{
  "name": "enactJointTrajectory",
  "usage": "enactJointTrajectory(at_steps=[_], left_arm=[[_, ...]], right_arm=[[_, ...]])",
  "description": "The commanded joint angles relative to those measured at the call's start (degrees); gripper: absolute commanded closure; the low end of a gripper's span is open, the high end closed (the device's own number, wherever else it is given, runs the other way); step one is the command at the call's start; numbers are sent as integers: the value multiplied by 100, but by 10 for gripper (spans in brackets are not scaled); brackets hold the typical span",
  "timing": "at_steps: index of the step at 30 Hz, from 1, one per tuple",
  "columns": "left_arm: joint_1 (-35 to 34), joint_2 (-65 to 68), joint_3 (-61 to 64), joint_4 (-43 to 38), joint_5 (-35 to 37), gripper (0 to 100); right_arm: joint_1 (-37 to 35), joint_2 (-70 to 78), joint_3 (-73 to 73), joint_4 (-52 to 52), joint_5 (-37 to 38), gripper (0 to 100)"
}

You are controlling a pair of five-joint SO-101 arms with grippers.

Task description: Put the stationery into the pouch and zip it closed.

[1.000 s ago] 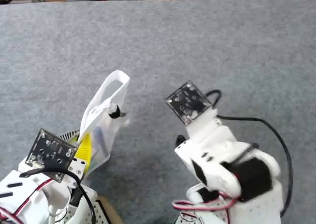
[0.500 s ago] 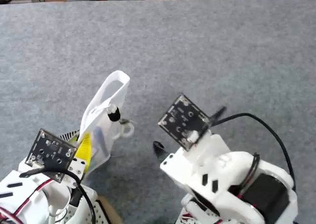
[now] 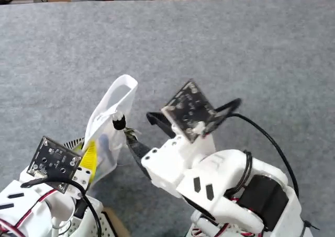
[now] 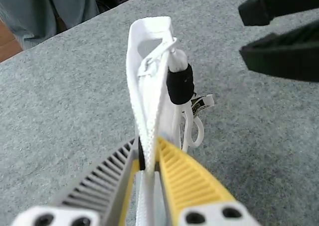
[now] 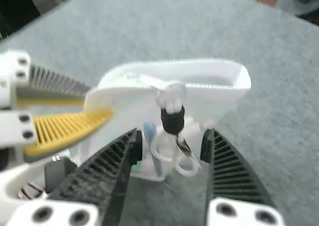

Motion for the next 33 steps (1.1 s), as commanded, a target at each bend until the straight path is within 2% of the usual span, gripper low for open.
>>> enactJointTrajectory(at_steps=[1, 7, 10, 13, 18, 24, 33], left_arm=[[-57, 290, 110, 62, 79, 971], [-57, 273, 110, 62, 79, 971], [-57, 255, 110, 62, 79, 971], [-57, 246, 110, 62, 79, 971], [-57, 246, 110, 62, 79, 971], [-57, 246, 110, 62, 70, 971], [-48, 264, 110, 62, 53, 971]], right_arm=[[-70, 84, 75, -431, -255, 787], [-35, 66, 629, -730, -220, 792], [114, 66, 927, -914, -211, 872], [527, 84, 1490, -1530, -176, 963], [835, 75, 2229, -2382, 9, 943], [835, 75, 2273, -2514, 53, 943], [703, 75, 2246, -2523, 1459, 956]])
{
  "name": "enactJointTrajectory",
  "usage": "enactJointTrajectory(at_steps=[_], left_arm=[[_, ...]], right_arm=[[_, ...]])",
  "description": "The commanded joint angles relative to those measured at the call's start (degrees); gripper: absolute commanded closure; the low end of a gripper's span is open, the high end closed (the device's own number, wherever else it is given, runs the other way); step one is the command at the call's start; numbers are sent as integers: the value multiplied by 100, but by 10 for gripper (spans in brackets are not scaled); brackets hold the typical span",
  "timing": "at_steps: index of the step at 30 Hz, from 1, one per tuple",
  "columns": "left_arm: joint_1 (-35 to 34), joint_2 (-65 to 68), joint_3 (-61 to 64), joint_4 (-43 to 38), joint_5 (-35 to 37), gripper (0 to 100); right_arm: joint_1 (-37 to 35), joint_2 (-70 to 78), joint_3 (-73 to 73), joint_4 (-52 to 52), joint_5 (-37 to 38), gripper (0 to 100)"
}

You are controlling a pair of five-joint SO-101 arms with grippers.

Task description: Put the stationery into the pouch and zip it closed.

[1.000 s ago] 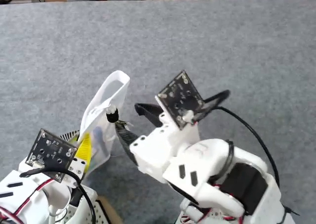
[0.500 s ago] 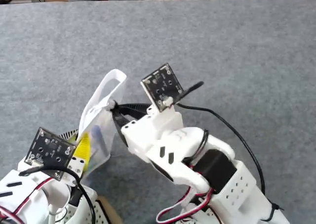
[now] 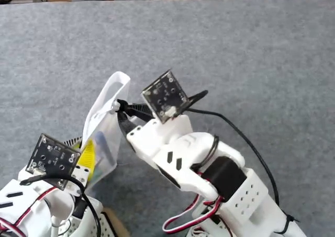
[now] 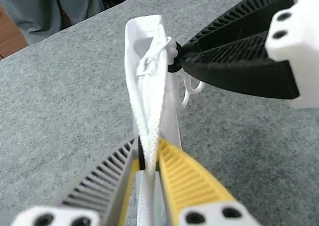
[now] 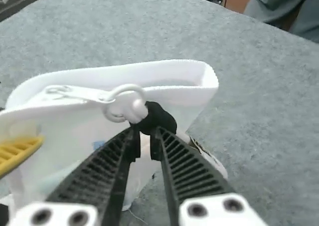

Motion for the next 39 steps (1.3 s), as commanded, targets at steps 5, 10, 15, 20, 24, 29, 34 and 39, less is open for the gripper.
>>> enactJointTrajectory(at_steps=[5, 10, 15, 20, 24, 29, 34, 39], left_arm=[[-4, 264, 110, 62, 53, 971], [-4, 255, 110, 62, 53, 971], [-4, 255, 110, 62, 53, 971], [22, 264, 110, 62, 53, 971], [4, 264, 110, 62, 53, 971], [31, 255, 110, 62, 53, 971], [13, 246, 110, 62, 53, 971], [-4, 246, 110, 62, 62, 971]], right_arm=[[26, 13, 13, -70, 853, 987], [123, 4, 57, -53, 879, 978], [149, 4, -259, 756, 914, 784], [149, 4, -365, 826, 1389, 698], [141, 4, -655, 862, 1398, 713], [-70, 4, -1244, 1442, 1407, 712], [-536, 4, -1288, 1459, 1363, 710], [-730, 4, -1314, 1600, 1354, 711]])
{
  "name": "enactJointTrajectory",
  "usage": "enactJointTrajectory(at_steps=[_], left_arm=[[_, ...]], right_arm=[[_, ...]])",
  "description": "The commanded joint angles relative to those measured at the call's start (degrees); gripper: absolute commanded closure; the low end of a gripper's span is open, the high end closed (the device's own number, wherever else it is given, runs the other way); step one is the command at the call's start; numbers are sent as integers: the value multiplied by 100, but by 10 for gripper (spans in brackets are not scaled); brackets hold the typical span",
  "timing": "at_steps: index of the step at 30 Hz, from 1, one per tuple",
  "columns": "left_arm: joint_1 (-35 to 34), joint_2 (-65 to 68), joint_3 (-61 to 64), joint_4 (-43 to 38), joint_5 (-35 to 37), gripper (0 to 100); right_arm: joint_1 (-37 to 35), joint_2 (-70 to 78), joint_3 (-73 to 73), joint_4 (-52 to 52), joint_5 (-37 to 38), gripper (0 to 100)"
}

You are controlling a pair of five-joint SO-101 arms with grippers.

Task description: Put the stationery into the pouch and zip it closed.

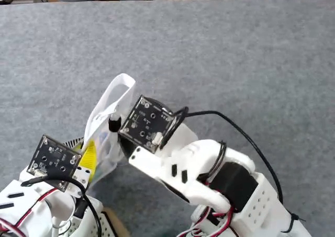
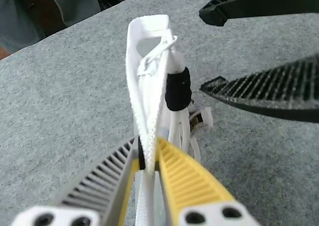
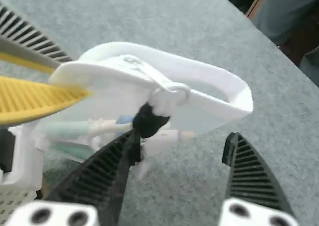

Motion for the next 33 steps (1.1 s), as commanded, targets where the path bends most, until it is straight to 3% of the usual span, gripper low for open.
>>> enactJointTrajectory(at_steps=[1, 5, 13, 23, 31, 33], left_arm=[[-13, 237, 110, 62, 70, 971], [-4, 246, 110, 62, 70, 971], [-13, 237, 101, 62, 70, 971], [-13, 246, 110, 62, 79, 971], [-22, 255, 110, 62, 79, 971], [-22, 255, 110, 62, 79, 971]], right_arm=[[-132, -66, -251, 132, 9, 711], [-149, -66, -224, 105, 9, 711], [-123, -13, 567, -1152, 9, 711], [35, -13, 1156, -1864, 9, 716], [193, -13, 1305, -2233, 9, 966], [325, -13, 1323, -2400, 9, 982]])
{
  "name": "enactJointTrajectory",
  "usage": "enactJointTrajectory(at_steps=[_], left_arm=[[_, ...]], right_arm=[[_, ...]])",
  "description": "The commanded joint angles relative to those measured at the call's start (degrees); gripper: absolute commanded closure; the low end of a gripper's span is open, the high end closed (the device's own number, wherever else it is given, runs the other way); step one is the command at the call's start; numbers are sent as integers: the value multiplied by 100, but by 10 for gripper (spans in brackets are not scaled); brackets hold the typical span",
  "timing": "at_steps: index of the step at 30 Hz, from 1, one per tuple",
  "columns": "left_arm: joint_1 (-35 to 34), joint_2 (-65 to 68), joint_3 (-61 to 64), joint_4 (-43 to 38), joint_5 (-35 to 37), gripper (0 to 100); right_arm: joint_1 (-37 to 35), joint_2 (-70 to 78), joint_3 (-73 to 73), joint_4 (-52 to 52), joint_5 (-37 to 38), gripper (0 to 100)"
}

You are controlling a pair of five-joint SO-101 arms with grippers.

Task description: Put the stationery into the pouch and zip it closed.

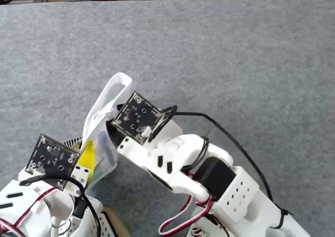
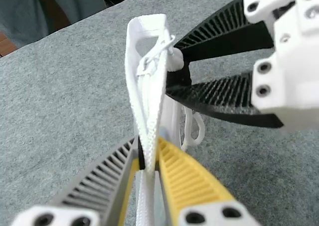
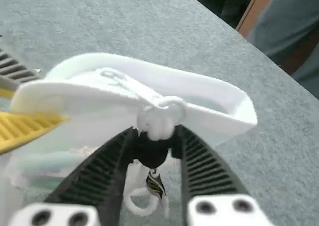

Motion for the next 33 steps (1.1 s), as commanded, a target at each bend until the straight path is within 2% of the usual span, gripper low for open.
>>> enactJointTrajectory(at_steps=[1, 19, 24, 27, 33], left_arm=[[-4, 255, 110, 62, 44, 971], [-4, 229, 22, 62, 62, 959], [-4, 229, -409, 62, 712, 795], [-4, 229, -655, 62, 782, 710], [48, 273, -1156, 62, 782, 704]], right_arm=[[237, -22, -22, -334, 9, 972], [440, -57, -57, -325, 62, 986], [440, -57, -66, -316, 79, 986], [404, -48, -171, -229, 387, 986], [404, -13, -400, -70, 466, 986]])
